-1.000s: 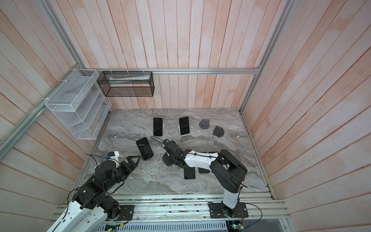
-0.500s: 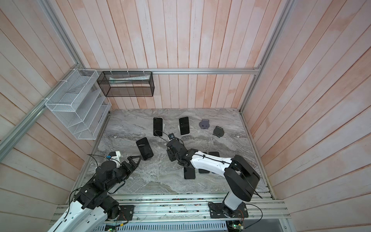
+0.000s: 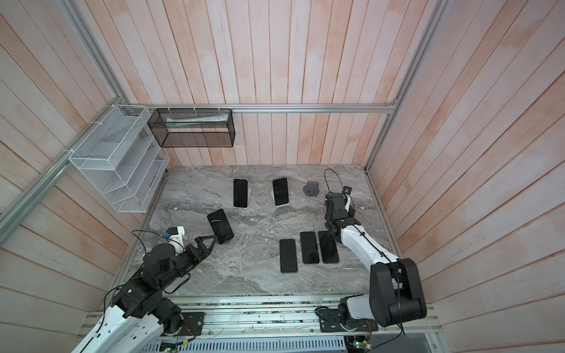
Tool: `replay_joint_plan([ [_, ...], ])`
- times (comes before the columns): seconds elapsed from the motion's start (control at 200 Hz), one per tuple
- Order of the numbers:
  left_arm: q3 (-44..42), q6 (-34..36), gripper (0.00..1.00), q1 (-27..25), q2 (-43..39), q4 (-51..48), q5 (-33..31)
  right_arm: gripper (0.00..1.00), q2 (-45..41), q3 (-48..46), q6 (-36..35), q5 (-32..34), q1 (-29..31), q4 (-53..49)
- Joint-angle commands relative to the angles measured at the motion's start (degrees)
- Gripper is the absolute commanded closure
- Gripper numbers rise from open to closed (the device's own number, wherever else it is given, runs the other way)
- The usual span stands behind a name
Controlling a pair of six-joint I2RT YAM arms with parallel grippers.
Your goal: Remove the phone from the phone stand
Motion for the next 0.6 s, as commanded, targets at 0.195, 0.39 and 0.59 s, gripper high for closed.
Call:
replay_joint_plan([
  [0.195, 0.4, 2.1, 0.0, 0.1, -6.5, -3.7, 0.6, 0.53, 16.4, 6.8, 3.4, -10.1, -8.1, 4.6],
  [0.39, -0.8, 2.6, 0.0, 0.1, -9.1, -4.2, 0.6, 0.42, 21.8, 11.6, 4.5, -14.5, -10.2, 0.2],
  [0.59, -1.2, 4.7, 0.0, 0.1, -8.1, -2.8, 0.3, 0.19, 22.5, 12.9, 5.0, -15.4, -11.7, -4.2],
])
